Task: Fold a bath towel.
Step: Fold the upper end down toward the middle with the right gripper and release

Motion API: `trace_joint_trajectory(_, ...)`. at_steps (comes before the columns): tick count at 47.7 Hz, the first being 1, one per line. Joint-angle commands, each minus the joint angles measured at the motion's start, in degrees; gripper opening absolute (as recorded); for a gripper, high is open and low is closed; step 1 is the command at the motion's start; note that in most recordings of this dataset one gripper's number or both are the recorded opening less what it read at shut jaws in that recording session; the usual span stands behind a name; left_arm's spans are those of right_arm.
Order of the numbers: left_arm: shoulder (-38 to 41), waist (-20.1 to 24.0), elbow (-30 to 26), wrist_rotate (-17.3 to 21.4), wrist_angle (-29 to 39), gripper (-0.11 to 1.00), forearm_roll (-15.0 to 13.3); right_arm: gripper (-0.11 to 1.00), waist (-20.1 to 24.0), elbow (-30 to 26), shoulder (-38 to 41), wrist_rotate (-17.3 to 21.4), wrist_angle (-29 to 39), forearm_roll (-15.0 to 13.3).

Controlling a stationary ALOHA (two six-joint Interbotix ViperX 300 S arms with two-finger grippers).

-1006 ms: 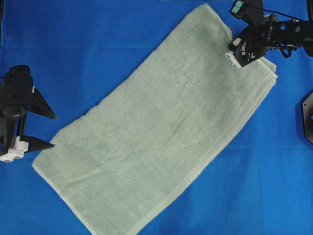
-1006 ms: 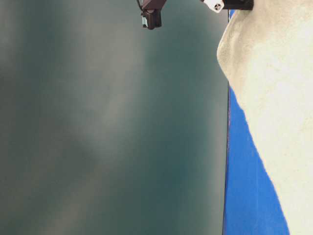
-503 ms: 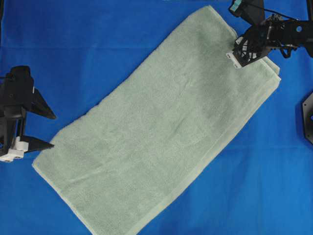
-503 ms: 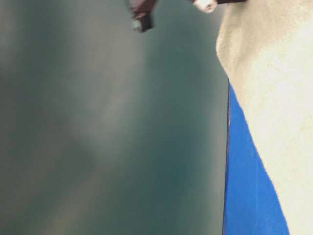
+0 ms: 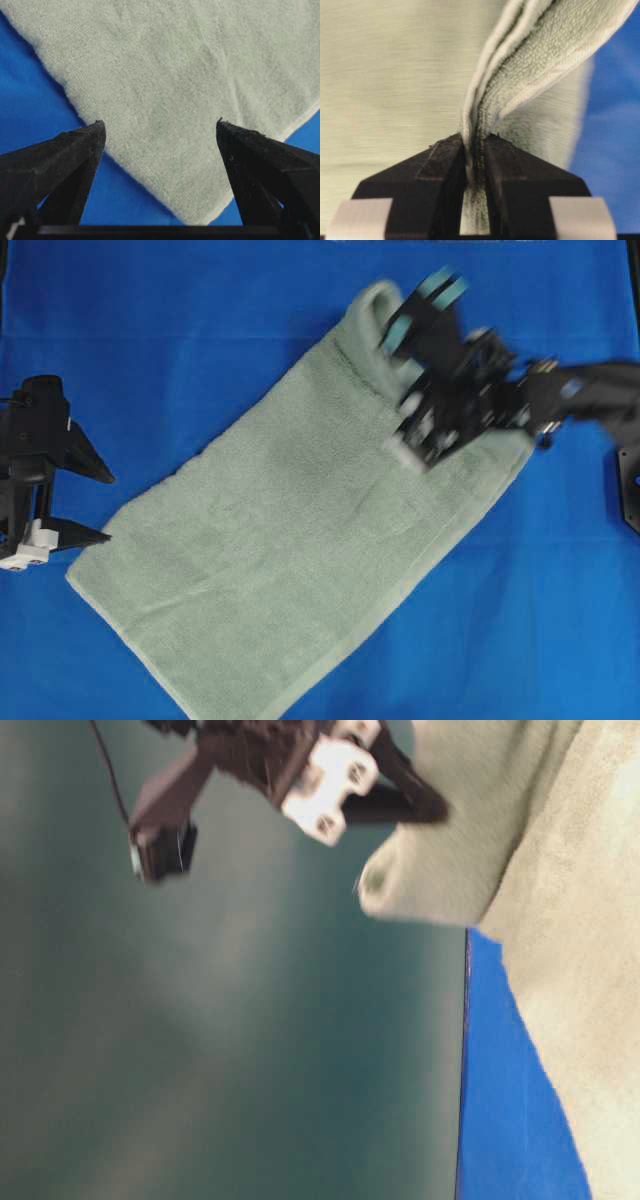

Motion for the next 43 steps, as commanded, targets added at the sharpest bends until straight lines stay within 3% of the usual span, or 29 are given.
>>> trace_joint_trajectory(1, 0.2, 0.2, -0.8, 0.3, -0.3, 0.86, 0.0, 0.15, 4.0, -5.4, 3.3, 1.3, 0.0, -0.6)
trace_joint_trajectory(17, 0.1, 0.2, -0.8, 2.1, -0.3, 0.86, 0.0, 0.15, 11.3, -16.9, 16.7, 6.9, 0.0, -1.1)
trace_joint_trajectory(31, 0.1, 0.2, -0.7, 3.4, -0.4, 0.86, 0.1, 0.15, 11.8, -18.5, 20.0, 8.7, -0.5, -1.1)
trace_joint_trajectory(43, 0.2, 0.2, -0.7, 3.6, -0.4, 0.86, 0.0, 0.15, 11.9, -18.0, 20.4, 8.7, -5.0, -1.1)
